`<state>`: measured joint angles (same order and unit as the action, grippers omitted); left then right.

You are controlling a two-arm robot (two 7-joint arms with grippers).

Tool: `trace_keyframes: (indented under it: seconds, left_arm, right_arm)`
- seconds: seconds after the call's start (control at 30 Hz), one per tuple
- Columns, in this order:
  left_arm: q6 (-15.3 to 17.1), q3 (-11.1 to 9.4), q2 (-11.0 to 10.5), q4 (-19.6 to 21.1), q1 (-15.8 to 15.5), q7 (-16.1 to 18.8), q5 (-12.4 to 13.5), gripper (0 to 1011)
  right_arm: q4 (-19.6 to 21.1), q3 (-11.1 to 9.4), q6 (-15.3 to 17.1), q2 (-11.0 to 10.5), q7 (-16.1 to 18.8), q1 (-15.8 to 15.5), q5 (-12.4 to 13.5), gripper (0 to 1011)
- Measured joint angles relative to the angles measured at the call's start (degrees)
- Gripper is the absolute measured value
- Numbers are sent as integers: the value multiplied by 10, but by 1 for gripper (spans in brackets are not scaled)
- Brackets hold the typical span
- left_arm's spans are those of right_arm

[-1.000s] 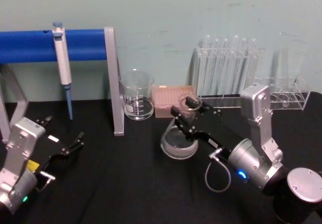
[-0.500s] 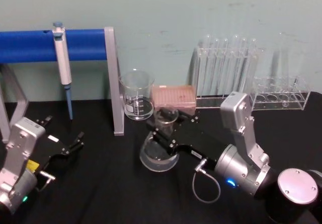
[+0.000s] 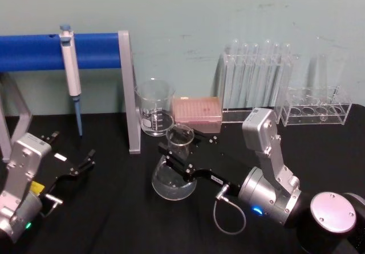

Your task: Grasp the erlenmeyer flask with one hand, shake it three times, then place it back.

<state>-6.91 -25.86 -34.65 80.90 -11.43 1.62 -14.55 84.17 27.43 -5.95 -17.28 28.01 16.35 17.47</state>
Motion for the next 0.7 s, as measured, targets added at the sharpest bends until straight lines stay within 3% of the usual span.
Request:
trace_keyframes:
  seconds: [0.37,0.7]
  left_arm:
    - [0,0,0,0,0,0,0,1001]
    - [0,0,0,0,0,0,0,1001]
  right_arm:
    - [1,-15,2,4,-33,-7,-4,450]
    - [9,-53,5,19,-100,-26,-30,450]
